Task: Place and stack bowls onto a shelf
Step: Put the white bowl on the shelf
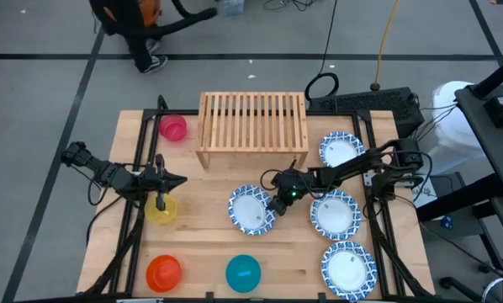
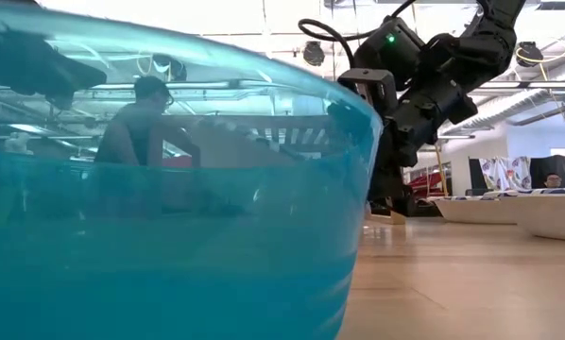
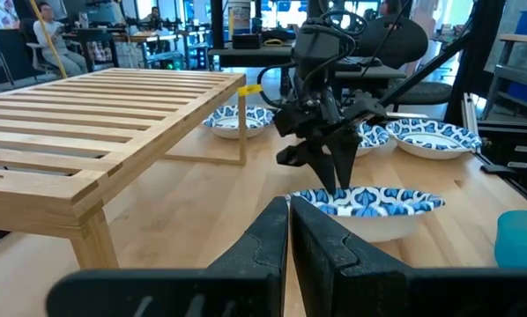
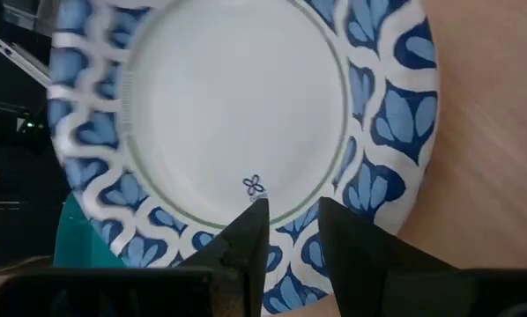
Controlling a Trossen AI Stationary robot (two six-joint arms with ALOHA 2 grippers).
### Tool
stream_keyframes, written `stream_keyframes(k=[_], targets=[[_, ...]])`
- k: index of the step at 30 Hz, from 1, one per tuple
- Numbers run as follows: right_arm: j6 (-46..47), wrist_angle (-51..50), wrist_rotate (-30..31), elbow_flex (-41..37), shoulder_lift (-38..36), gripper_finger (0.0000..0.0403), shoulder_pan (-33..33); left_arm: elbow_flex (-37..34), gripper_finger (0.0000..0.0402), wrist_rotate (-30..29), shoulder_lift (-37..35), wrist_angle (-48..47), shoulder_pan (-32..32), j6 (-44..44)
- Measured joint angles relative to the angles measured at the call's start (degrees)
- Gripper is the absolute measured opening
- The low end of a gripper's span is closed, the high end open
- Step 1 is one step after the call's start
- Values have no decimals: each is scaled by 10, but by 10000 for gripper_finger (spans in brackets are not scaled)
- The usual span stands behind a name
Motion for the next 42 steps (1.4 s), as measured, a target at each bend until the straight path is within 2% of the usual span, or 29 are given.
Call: stream_keyframes(k=[9,18,23,42], targets=[[-16,3,0,0,-47,93,0,0,24,0,0,0,0,0],[-15,-101,60,0,-76,93,-1,0,24,0,0,1,0,25],[33,-146,59,0,-77,93,-1,0,24,0,0,0,0,26],[24,-145,28,0,-76,93,-1,0,24,0,0,0,0,27]])
